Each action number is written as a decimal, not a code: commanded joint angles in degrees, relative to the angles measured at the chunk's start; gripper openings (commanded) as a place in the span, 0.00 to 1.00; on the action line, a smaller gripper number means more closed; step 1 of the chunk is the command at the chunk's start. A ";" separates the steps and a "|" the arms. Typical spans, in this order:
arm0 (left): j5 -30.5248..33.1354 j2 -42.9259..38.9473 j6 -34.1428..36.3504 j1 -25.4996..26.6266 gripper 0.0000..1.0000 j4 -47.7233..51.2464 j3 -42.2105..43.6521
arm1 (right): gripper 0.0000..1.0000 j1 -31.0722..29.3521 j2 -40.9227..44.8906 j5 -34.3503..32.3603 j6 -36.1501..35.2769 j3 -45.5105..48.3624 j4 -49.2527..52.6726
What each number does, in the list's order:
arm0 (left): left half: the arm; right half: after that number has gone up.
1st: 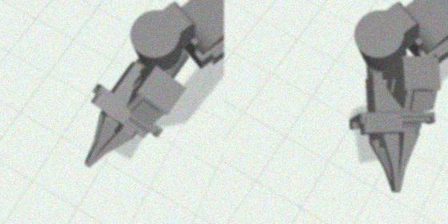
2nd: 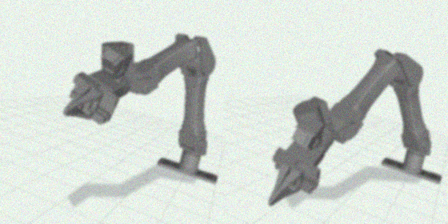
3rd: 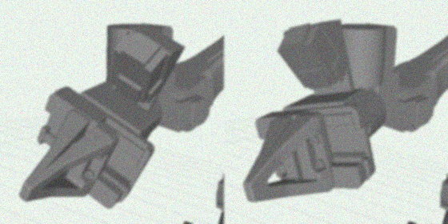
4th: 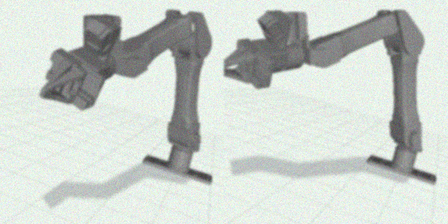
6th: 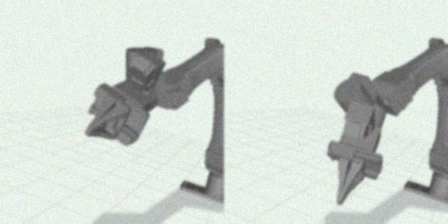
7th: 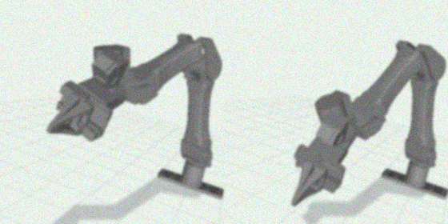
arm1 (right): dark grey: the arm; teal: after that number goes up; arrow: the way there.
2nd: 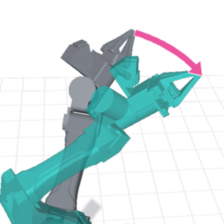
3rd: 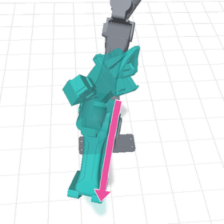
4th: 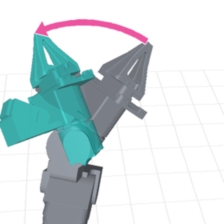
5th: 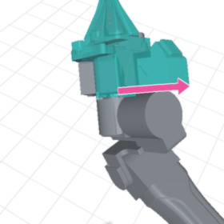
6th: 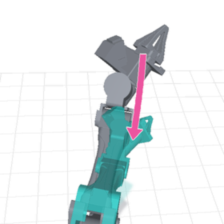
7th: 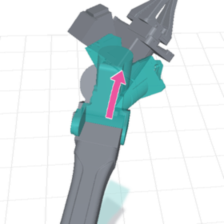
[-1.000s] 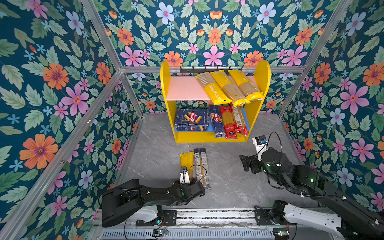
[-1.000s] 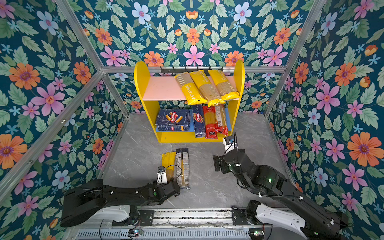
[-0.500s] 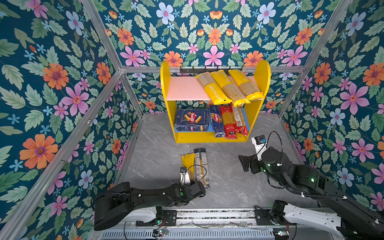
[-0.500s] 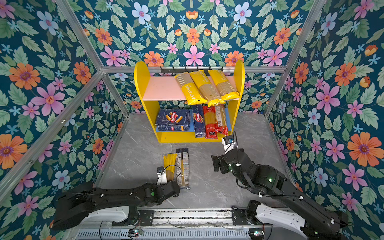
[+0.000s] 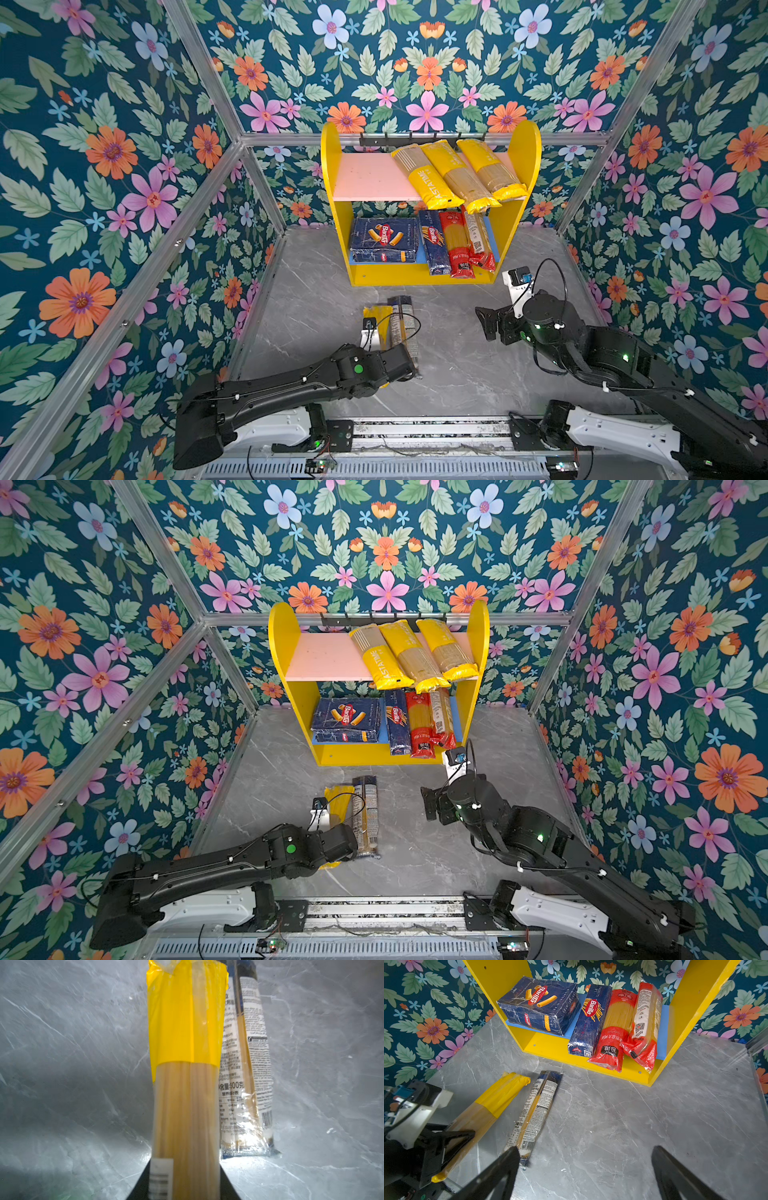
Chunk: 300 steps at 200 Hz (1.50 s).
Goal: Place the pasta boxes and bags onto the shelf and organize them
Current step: 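Lift the yellow-banded pack upright with the left gripper toward the shelf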
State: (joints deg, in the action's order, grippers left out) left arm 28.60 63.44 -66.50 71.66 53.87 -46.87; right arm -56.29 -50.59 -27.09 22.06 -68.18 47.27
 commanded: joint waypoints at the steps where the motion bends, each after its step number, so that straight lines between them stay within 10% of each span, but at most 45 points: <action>1: 6.73 -0.57 2.90 0.02 0.00 6.25 -3.31 | 0.99 -0.04 0.06 -0.83 -0.07 -0.71 -0.14; 300: 11.92 0.80 32.89 0.06 0.00 14.06 -46.09 | 0.99 0.13 -6.58 -7.09 -7.77 -13.53 -0.02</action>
State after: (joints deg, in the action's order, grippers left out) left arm 37.50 63.88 -36.14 71.66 70.59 -90.41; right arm -56.23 -56.77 -32.71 15.81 -80.73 47.33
